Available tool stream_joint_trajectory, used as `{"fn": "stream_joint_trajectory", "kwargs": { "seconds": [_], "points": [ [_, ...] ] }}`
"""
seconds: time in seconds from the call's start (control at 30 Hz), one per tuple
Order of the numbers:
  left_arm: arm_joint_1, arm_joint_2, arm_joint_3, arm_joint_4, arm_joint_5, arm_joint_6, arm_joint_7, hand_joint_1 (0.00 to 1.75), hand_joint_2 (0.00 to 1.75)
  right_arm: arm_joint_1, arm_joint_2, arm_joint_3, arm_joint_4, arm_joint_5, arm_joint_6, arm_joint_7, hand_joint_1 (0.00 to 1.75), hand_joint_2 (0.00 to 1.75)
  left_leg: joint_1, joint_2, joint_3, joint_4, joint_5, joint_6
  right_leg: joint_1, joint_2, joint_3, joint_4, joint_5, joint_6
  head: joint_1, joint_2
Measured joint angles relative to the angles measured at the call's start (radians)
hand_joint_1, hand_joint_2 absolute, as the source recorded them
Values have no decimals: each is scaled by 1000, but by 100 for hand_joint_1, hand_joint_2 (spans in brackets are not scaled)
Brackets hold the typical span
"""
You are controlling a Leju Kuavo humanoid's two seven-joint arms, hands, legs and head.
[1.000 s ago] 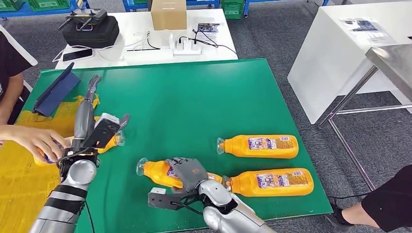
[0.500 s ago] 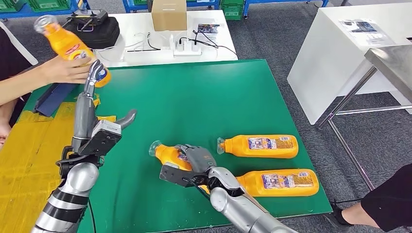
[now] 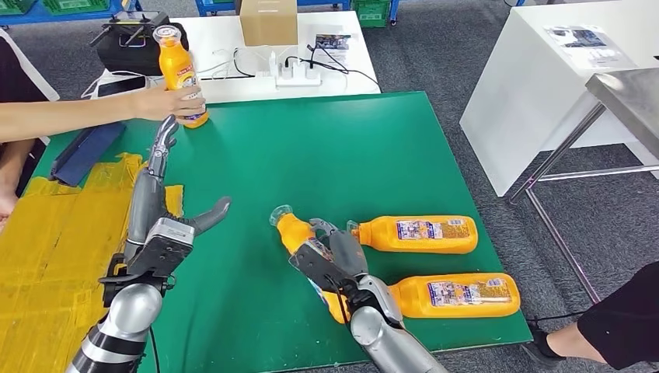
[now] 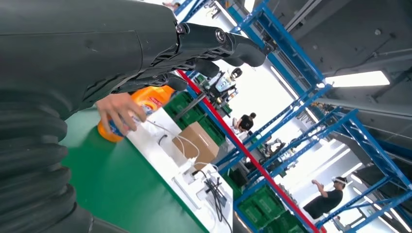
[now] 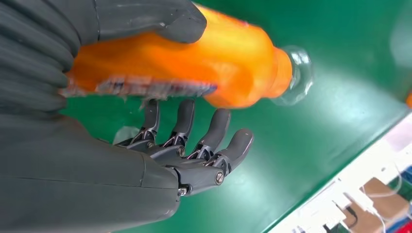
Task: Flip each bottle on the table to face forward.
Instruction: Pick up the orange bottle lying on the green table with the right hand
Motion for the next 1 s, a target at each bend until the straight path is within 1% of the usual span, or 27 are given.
{"fn": "stream_joint_trajectory", "kwargs": {
  "seconds": [0.1,0.23,0.27,0.37,0.4,0.57,0.63,0.7,0.83,1.0],
  "points": [
    [5,0,-7,-4,2,-8,-2,0,175,16,6,-19,-27,-17,-10,-23,175,175,0,0,-2,0,0,0,0,0,-2,0,0,0,0,0],
    [8,0,-16,-5,2,-9,-3,0,175,28,13,-35,-49,-26,-14,-29,175,175,0,0,-2,0,0,0,0,0,-2,0,0,0,0,0],
    [8,0,-18,-5,2,-9,-3,0,175,30,14,-38,-52,-27,-14,-29,146,175,0,0,-2,0,0,0,0,0,-2,0,0,0,0,0],
    [9,-1,-22,-5,2,-9,-3,0,175,31,16,-45,-55,-30,-13,-19,17,175,0,0,-2,0,0,0,0,0,-2,0,0,0,0,0],
    [9,-1,-24,-5,2,-9,-4,0,175,31,16,-48,-55,-30,-12,-14,2,175,0,0,-2,0,0,0,0,0,-2,0,0,0,0,0],
    [10,-3,-37,-5,2,-9,-5,0,175,30,23,-61,-54,-46,-3,2,0,175,0,0,-3,0,0,0,0,0,-2,0,0,0,0,0],
    [10,-5,-42,-5,4,-9,-5,0,175,29,29,-71,-51,-77,9,12,0,87,0,0,-3,0,0,0,0,0,-2,0,0,0,0,0],
    [10,-6,-46,-5,11,-8,-6,0,175,27,38,-88,-48,-145,42,11,0,0,0,0,-3,0,0,0,0,0,-3,0,0,0,0,0],
    [10,-7,-52,-1,24,3,-13,0,175,28,64,-111,-53,-340,140,-23,0,0,0,0,-3,0,0,0,0,0,-3,0,0,0,0,0],
    [10,-7,-54,11,36,23,-16,0,175,41,82,-88,-120,-520,194,-6,0,0,0,0,-4,0,0,0,0,0,-4,0,0,0,0,0]
  ]
}}
